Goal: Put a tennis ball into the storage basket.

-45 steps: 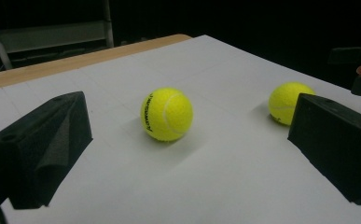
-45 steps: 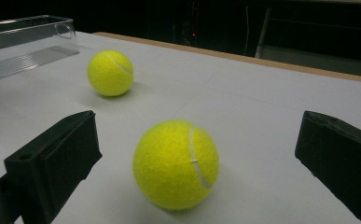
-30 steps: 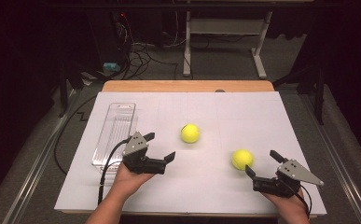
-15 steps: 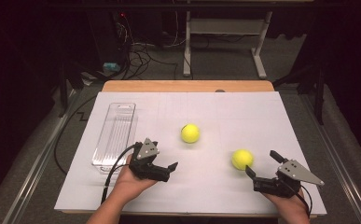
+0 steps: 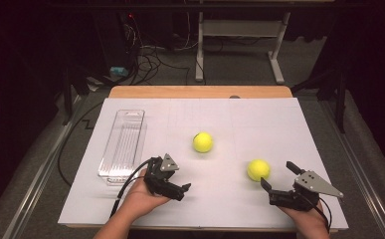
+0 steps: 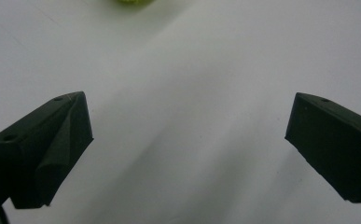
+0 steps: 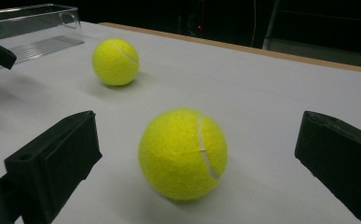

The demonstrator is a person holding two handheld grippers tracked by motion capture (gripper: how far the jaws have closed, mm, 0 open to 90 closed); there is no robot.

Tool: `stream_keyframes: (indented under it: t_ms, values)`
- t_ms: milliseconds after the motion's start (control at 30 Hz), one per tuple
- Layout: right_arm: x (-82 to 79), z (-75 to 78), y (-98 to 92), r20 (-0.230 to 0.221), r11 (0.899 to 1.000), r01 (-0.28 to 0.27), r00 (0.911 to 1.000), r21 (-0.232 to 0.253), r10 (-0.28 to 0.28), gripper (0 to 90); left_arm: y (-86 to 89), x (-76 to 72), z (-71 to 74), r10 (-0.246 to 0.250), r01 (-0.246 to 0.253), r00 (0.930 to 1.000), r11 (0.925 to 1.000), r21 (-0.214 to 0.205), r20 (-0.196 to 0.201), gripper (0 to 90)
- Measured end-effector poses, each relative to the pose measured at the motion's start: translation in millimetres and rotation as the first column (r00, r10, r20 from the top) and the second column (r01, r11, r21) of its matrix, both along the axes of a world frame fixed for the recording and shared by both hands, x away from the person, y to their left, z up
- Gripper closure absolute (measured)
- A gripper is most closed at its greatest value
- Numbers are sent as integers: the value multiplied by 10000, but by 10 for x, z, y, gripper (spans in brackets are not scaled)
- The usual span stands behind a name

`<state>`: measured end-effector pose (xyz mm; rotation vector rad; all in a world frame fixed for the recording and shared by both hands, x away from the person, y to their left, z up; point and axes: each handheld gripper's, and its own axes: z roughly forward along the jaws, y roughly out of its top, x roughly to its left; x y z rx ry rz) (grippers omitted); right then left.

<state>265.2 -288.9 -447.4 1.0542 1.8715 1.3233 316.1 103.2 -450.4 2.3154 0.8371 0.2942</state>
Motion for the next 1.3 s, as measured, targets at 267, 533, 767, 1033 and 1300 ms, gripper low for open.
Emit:
stream_keyframes:
  t_ms: [267, 533, 767, 1033, 1300]
  values:
    - [4, -13, 11, -62, 10000, -48, 10000, -17, 47, 0, -38, 5, -39, -86, 104, 9991, 9990, 432, -410, 14]
    - [-1, -17, 22, -116, 10000, -54, 9999, -16, 54, 0, -54, -2, 29, -137, 188, 9968, 9977, 647, -782, 14]
    - [10, -38, -1, -184, 9999, -110, 9998, -24, 109, 0, -122, 6, 190, -266, 445, 9901, 9907, 1283, -1382, 16]
    - [5, -32, -10, -205, 9998, -153, 9997, 132, 155, 0, -277, 106, 294, -124, 822, 9759, 9457, 3146, -2177, 20]
    - [-2, -33, 3, -216, 9996, -208, 9995, 167, 211, 0, -329, 217, 310, 26, 1186, 9478, 9252, 3603, -3187, 20]
